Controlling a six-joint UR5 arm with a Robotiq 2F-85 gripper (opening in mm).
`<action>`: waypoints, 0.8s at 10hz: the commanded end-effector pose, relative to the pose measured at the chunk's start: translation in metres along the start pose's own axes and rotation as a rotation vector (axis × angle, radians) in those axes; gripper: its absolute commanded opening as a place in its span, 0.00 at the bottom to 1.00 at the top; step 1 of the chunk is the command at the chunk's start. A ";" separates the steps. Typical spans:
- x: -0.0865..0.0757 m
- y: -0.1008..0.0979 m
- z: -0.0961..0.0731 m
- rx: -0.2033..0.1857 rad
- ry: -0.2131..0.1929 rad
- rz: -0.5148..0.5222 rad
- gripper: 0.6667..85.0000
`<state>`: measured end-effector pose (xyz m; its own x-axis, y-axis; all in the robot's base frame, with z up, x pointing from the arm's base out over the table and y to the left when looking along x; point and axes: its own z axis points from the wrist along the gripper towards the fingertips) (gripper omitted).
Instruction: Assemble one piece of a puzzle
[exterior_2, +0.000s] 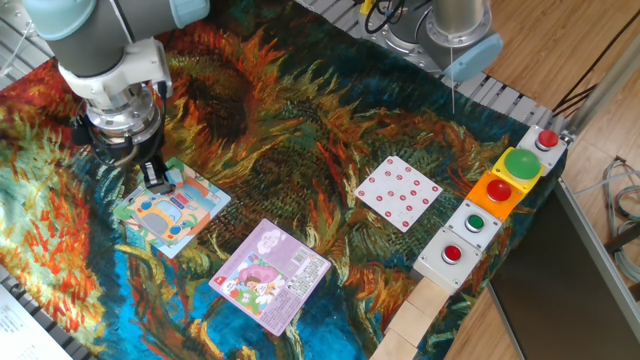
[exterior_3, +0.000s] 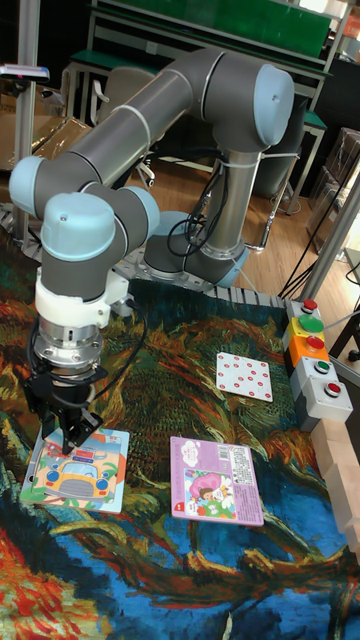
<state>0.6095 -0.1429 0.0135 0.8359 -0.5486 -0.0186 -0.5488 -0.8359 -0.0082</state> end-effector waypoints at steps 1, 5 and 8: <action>0.001 0.002 -0.001 0.006 -0.002 0.029 0.06; -0.001 0.003 0.000 -0.001 -0.012 0.038 0.19; -0.003 0.004 0.000 -0.003 -0.018 0.039 0.25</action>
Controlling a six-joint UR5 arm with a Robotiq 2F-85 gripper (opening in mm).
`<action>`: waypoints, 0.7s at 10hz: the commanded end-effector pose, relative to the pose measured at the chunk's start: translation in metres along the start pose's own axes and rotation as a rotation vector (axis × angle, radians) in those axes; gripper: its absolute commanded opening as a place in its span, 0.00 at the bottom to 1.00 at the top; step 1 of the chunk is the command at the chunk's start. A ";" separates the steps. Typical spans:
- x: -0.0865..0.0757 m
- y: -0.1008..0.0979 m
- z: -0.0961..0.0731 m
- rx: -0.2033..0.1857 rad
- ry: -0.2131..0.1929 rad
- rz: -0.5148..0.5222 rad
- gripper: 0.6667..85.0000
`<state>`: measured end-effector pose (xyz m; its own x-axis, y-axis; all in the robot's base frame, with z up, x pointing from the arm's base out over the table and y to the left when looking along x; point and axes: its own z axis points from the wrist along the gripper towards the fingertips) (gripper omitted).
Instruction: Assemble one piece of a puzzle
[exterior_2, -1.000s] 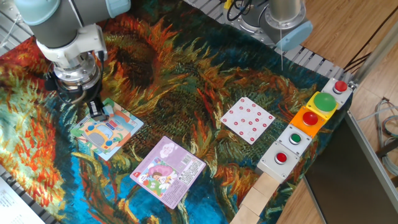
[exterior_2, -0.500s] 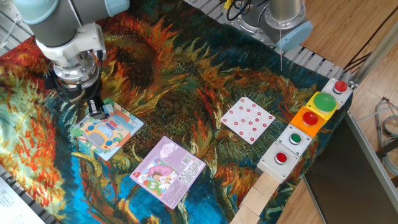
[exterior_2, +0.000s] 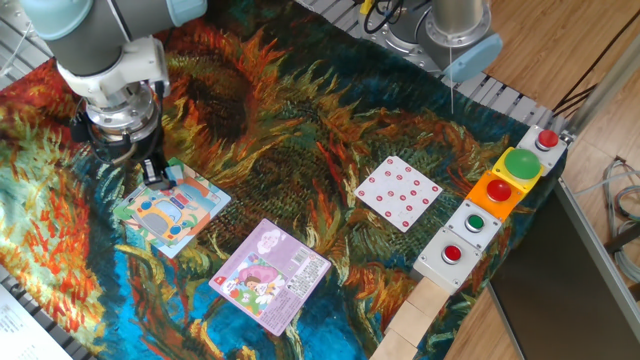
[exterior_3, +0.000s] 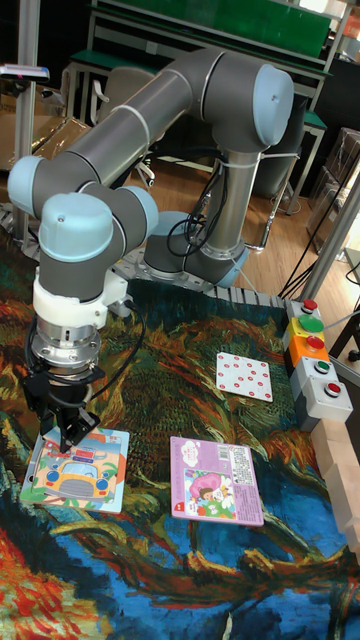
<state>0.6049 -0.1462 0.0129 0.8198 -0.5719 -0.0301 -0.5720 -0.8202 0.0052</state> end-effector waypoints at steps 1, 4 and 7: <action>-0.001 -0.001 -0.001 0.010 -0.007 0.011 0.28; -0.001 -0.002 -0.001 0.011 -0.010 0.012 0.30; 0.000 -0.004 -0.002 0.015 -0.013 0.011 0.31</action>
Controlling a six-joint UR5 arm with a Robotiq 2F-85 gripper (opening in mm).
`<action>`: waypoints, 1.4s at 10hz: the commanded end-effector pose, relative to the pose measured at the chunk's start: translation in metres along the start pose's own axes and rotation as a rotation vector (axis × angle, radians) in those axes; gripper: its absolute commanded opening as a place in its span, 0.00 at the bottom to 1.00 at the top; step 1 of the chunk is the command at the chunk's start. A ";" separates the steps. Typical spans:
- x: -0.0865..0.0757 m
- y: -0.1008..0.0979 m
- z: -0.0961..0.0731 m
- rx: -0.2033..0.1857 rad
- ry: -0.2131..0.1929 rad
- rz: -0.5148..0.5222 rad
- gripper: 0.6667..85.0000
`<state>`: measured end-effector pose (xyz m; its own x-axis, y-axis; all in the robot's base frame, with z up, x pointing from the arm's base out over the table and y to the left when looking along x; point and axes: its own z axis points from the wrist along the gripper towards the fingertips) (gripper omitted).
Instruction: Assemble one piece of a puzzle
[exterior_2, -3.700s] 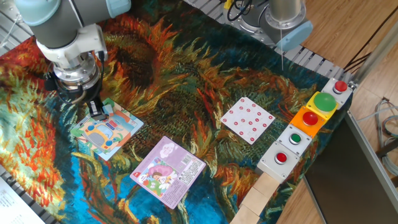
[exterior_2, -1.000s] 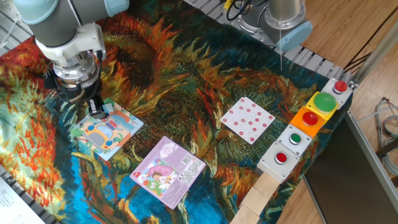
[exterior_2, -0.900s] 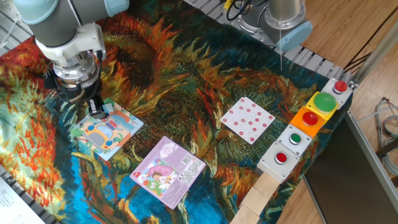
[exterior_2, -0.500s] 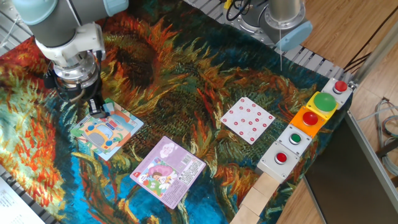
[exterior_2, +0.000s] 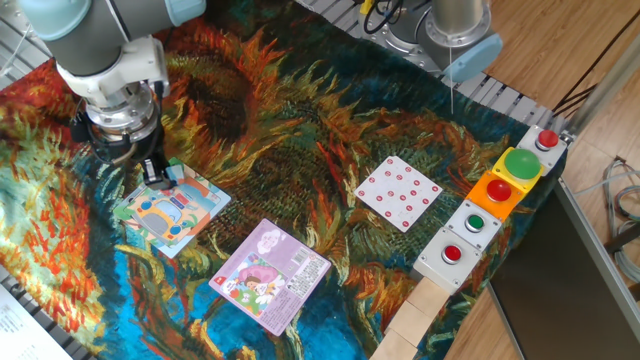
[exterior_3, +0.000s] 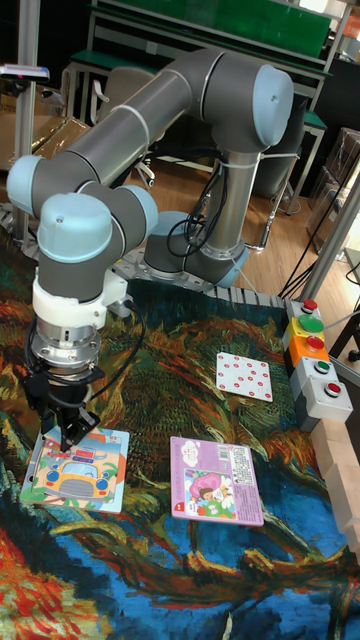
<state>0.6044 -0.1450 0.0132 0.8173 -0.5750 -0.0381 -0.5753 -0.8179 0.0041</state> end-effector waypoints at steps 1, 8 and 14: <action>0.002 -0.005 0.000 0.016 -0.006 0.006 0.31; 0.005 -0.009 0.002 0.016 -0.014 0.028 0.52; 0.004 -0.004 -0.002 0.010 -0.018 0.028 0.59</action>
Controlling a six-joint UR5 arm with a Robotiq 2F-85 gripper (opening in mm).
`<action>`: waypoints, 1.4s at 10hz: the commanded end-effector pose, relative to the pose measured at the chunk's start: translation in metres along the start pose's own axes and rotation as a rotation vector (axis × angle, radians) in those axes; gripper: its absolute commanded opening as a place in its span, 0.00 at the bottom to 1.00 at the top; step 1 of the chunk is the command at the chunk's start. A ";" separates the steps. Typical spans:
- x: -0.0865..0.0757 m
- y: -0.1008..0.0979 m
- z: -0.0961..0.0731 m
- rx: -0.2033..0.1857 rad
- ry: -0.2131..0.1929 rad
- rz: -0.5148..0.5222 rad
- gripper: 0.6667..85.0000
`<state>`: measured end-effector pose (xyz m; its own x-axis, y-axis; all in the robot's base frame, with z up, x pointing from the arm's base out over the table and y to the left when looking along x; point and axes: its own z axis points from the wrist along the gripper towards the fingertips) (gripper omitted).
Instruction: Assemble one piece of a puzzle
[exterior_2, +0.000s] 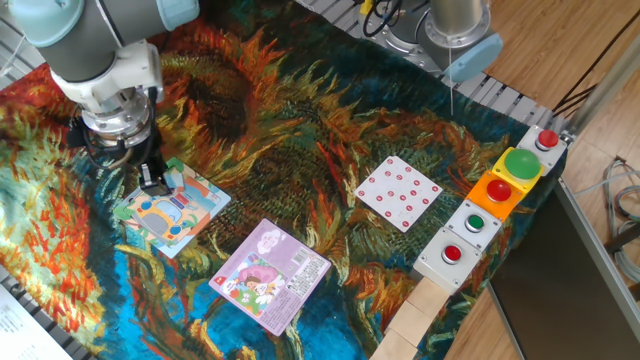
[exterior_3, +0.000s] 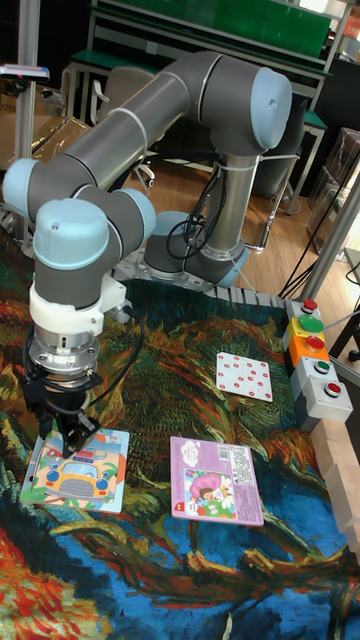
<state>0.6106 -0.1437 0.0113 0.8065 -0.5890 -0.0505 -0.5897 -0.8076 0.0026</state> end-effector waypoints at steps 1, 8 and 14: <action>-0.001 0.000 -0.007 0.009 -0.006 0.019 0.59; 0.021 -0.034 -0.031 0.169 -0.019 0.829 0.01; 0.032 -0.049 -0.035 0.234 -0.152 1.957 0.01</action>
<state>0.6619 -0.1309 0.0404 -0.5471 -0.8195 -0.1707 -0.8251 0.5623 -0.0548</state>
